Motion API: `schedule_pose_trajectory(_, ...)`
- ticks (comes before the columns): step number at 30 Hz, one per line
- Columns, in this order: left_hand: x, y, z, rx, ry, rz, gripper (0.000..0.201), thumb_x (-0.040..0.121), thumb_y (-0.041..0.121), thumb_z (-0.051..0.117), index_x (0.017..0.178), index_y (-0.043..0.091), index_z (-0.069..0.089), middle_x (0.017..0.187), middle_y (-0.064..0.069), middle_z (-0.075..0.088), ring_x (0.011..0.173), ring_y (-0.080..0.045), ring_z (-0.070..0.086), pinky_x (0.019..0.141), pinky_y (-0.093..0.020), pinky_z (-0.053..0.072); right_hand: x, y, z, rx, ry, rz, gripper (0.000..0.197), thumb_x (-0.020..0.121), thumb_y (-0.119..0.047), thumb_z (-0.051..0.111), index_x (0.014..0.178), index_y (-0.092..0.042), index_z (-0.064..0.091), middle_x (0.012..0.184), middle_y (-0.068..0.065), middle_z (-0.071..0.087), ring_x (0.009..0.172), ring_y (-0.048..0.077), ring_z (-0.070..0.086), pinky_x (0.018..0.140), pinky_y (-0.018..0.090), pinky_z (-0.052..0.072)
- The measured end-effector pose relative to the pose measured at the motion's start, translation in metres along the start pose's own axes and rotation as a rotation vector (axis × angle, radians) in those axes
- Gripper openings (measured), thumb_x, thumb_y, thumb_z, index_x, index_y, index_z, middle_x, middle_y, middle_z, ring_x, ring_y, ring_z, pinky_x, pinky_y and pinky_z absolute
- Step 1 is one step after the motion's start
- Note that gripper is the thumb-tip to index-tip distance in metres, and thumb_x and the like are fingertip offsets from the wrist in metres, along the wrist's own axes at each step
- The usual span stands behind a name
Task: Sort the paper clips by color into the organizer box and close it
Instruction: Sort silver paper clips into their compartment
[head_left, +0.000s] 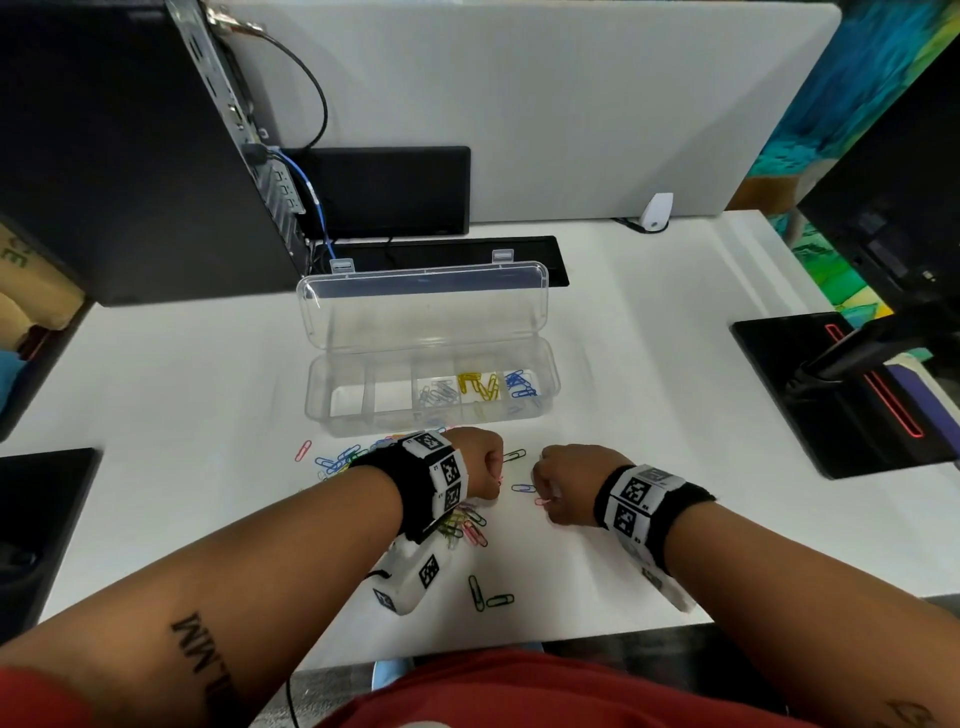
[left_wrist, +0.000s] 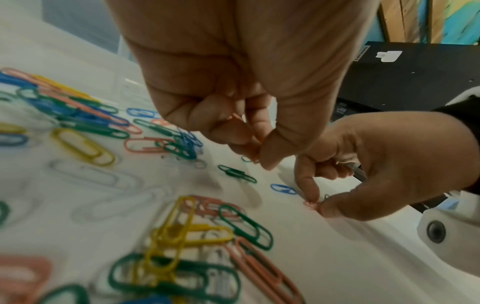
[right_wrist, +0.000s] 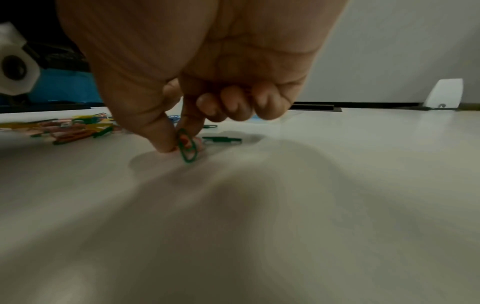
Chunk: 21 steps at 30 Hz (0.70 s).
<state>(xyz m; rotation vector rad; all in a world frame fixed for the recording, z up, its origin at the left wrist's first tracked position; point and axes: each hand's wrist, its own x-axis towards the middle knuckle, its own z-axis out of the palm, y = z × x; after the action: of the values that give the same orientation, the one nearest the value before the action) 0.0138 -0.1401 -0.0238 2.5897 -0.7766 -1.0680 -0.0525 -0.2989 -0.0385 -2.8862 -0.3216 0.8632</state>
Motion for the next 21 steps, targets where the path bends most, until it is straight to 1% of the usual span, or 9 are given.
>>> schedule_pose_trajectory(6,-0.003,-0.007,-0.006,-0.029,0.054,-0.049,0.022,0.077,0.019,0.066,0.071,0.030,0.048,0.081,0.012,0.049,0.084,-0.012,0.049,0.062,-0.019,0.039,0.005,-0.008,0.002,-0.006,-0.007,0.053,0.018,0.076,-0.035,0.060,0.079,-0.023,0.047,0.094,-0.002,0.050,0.079,0.020,0.048,0.067,0.026,0.036)
schedule_pose_trajectory(8,-0.005,-0.009,-0.009,-0.034,0.030,-0.060,0.012,0.079,0.020,0.066,0.088,0.026,0.061,0.094,0.005,0.056,0.088,-0.014,0.052,0.069,-0.021,0.041,0.006,-0.010,0.003,-0.018,0.023,0.054,0.016,0.077,-0.037,0.058,0.081,-0.023,0.051,0.100,0.000,0.056,0.082,0.022,0.052,0.068,0.026,0.038)
schedule_pose_trajectory(10,-0.007,-0.012,-0.009,-0.040,0.016,-0.061,0.023,0.081,0.020,0.064,0.105,0.020,0.065,0.103,-0.002,0.061,0.087,-0.014,0.051,0.073,-0.022,0.040,0.007,-0.011,0.001,-0.019,0.050,0.060,0.019,0.078,-0.036,0.055,0.088,-0.020,0.059,0.104,0.002,0.058,0.090,0.025,0.058,0.070,0.025,0.040)
schedule_pose_trajectory(12,-0.008,-0.015,-0.009,-0.075,0.012,-0.054,0.026,0.085,0.020,0.061,0.110,0.017,0.066,0.108,-0.001,0.063,0.086,-0.010,0.049,0.070,-0.019,0.039,0.008,-0.012,0.000,-0.021,0.053,0.063,0.022,0.080,-0.035,0.053,0.090,-0.017,0.061,0.104,0.003,0.059,0.093,0.025,0.059,0.070,0.026,0.040)
schedule_pose_trajectory(14,-0.010,-0.017,-0.012,-0.150,-0.030,-0.086,0.028,0.089,0.020,0.056,0.114,0.013,0.067,0.118,-0.003,0.064,0.094,-0.015,0.055,0.075,-0.019,0.039,0.009,-0.012,-0.002,0.025,0.054,0.081,0.013,0.080,-0.033,0.053,0.076,-0.021,0.057,0.096,0.001,0.056,0.087,0.023,0.057,0.069,0.026,0.040)
schedule_pose_trajectory(16,-0.011,-0.018,-0.016,-0.254,-0.093,-0.151,0.029,0.091,0.019,0.054,0.116,0.010,0.066,0.108,-0.005,0.065,0.098,-0.019,0.059,0.074,-0.020,0.041,0.012,-0.010,-0.003,0.151,0.032,0.112,0.021,0.081,-0.033,0.056,0.064,-0.026,0.045,0.088,-0.004,0.051,0.082,0.018,0.051,0.071,0.025,0.041)
schedule_pose_trajectory(17,-0.010,-0.020,-0.017,-0.334,-0.109,-0.180,0.026,0.090,0.018,0.055,0.111,0.010,0.068,0.095,-0.002,0.062,0.087,-0.016,0.058,0.068,-0.019,0.041,0.013,-0.009,-0.005,0.238,0.025,0.128,0.021,0.081,-0.033,0.058,0.065,-0.026,0.046,0.086,-0.005,0.050,0.082,0.016,0.049,0.072,0.024,0.040)
schedule_pose_trajectory(19,-0.010,-0.022,-0.020,-0.500,-0.125,-0.266,0.014,0.089,0.011,0.054,0.084,0.014,0.067,0.072,0.003,0.050,0.062,-0.009,0.045,0.057,-0.018,0.035,0.013,-0.010,-0.012,0.463,0.069,0.156,0.013,0.083,-0.028,0.061,0.074,-0.023,0.053,0.079,-0.006,0.051,0.078,0.013,0.047,0.069,0.023,0.040)
schedule_pose_trajectory(21,-0.009,-0.026,-0.018,-0.625,-0.134,-0.352,0.030,0.085,-0.002,0.048,0.062,0.012,0.061,0.064,-0.004,0.041,0.051,-0.012,0.029,0.046,-0.020,0.024,0.012,-0.010,-0.019,0.752,0.134,0.209,0.011,0.084,-0.019,0.061,0.074,-0.020,0.056,0.073,-0.004,0.054,0.069,0.012,0.048,0.060,0.018,0.042)
